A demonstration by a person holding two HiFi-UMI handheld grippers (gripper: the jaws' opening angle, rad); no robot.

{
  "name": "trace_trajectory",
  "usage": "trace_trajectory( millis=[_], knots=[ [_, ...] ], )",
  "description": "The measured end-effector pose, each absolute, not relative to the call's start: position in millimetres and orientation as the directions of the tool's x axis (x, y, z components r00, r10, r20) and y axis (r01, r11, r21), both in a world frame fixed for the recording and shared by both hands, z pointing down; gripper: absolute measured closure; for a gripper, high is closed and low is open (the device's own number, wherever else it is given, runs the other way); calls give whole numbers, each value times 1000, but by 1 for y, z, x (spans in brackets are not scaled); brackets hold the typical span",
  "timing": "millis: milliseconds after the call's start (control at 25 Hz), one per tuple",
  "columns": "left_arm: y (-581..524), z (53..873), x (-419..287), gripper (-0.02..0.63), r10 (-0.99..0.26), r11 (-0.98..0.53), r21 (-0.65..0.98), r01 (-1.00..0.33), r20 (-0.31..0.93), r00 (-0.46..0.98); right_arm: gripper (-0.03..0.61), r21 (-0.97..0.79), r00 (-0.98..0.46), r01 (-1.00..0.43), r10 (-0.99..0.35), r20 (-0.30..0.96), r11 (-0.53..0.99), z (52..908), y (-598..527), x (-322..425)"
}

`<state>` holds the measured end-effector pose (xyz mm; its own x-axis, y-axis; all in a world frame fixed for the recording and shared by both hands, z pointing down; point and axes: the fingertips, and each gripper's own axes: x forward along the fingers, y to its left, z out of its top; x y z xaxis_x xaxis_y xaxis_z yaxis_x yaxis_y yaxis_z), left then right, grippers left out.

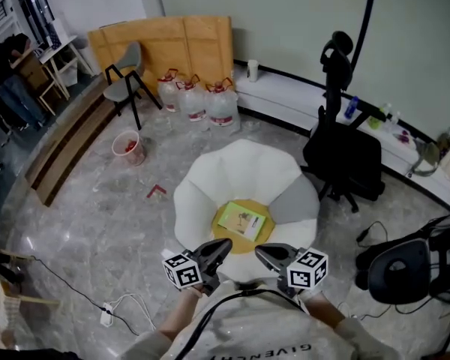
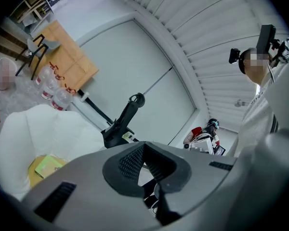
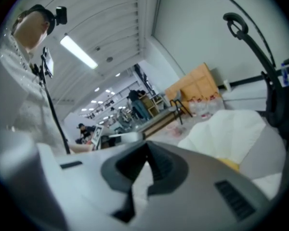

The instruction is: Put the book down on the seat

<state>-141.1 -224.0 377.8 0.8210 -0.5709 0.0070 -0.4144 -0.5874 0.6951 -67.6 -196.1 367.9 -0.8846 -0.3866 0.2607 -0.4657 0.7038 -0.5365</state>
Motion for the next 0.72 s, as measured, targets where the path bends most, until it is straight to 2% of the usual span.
trace_trajectory(
  millis=[320,720],
  knots=[
    [-221,358,-145,589,-562,-588,706,-395,-5,827,563,-489,-899,-436,-344,269,756,335,-191,-82],
    [-246,344,-143,589,-544,-600,703,-381,-9,839,565,-476,-894,-447,-365,259,757,318,-213,-76]
  ],
)
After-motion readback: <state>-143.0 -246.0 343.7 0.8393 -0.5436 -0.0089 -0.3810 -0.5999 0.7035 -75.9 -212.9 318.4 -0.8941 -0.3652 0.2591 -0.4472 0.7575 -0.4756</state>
